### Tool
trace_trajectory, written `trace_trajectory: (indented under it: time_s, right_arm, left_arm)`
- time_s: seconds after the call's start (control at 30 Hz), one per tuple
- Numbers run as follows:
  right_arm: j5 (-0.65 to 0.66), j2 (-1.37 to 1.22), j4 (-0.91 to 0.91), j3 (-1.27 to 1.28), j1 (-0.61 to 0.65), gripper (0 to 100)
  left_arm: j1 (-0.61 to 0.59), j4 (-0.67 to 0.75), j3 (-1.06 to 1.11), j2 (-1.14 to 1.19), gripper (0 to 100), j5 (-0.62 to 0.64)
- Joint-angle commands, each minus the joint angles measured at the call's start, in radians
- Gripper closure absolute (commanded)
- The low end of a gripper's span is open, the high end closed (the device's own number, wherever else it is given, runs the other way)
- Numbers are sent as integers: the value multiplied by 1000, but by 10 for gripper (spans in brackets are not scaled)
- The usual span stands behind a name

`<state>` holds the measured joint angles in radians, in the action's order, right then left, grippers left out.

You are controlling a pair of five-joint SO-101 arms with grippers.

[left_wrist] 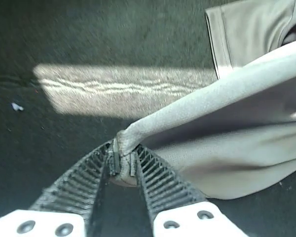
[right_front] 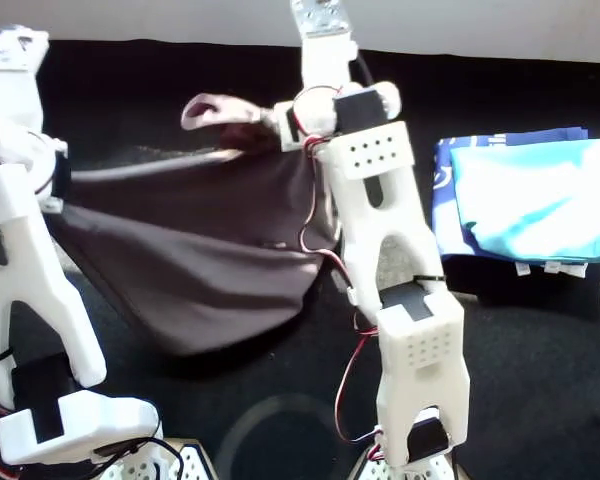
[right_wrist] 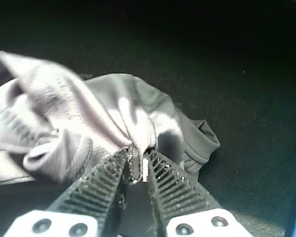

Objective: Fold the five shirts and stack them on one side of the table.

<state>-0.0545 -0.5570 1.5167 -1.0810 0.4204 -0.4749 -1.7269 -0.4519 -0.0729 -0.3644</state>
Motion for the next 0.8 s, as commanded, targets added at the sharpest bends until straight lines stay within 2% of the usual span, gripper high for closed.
trace_trajectory:
  time_s: [0.0,0.13,0.23,0.3,0.37,0.57,0.67,0.77]
  right_arm:
    - [-2,13,81,-214,-15,991]
    - [-2,8,208,-302,-13,974]
    - [-5,8,249,-292,-33,867]
    - [-8,13,248,-274,-59,787]
    - [-8,13,248,-272,-84,752]
    - [-8,8,246,-263,-122,750]
    - [-5,-13,231,-251,-74,750]
    - [-6,-67,165,-237,-16,750]
  left_arm:
    - [-10,17,-166,-36,991,-5]
    - [-10,5,-232,-47,991,-5]
    - [-8,-38,-216,-35,991,-5]
    - [-12,-41,-125,-41,991,-11]
    - [-15,-41,-10,-47,991,-57]
    - [-45,-41,401,-41,991,-176]
    - [-102,-40,564,-41,991,-227]
    - [-193,-40,636,-38,991,-261]
